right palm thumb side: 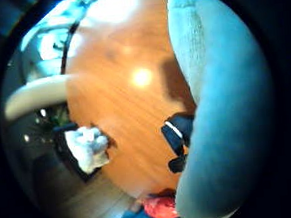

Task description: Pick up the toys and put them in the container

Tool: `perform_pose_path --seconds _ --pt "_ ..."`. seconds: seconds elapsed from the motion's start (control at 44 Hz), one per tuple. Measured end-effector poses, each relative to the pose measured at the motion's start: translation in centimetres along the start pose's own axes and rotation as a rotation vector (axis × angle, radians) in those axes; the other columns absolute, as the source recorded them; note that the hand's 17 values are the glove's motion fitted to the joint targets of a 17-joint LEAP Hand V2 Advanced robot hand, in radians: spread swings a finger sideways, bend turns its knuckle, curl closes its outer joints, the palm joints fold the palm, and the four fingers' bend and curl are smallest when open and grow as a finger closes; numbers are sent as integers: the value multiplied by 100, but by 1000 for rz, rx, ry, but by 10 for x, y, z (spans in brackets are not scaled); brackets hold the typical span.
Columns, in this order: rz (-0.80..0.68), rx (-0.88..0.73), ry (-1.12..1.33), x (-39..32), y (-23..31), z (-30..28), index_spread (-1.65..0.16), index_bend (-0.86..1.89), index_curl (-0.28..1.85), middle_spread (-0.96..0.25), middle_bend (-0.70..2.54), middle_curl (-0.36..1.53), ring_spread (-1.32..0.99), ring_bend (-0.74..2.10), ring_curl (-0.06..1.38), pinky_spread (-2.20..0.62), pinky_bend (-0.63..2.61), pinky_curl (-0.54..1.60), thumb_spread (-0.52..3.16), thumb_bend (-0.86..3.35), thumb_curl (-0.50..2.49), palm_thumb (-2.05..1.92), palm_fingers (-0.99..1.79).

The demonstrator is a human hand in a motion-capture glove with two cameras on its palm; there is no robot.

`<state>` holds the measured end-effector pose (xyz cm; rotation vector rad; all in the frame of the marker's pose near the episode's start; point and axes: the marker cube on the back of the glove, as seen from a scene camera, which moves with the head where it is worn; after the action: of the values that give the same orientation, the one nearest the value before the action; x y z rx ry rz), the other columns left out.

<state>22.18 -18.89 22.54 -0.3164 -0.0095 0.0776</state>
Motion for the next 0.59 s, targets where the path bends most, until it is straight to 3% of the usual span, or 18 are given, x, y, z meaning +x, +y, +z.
perform_pose_path --seconds 0.091,0.318,0.591 --pt "14 -2 -7 0 -5 -3 -30 10 12 5 8 16 7 38 26 3 147 42 115 4 31 24 -21" --pt "6 -46 4 5 -14 -9 -34 13 14 1 19 19 1 78 36 -9 134 37 133 10 33 36 11" --pt "81 95 -55 2 -10 -18 -35 18 17 -14 36 28 -26 101 44 -32 131 36 140 21 42 59 70"
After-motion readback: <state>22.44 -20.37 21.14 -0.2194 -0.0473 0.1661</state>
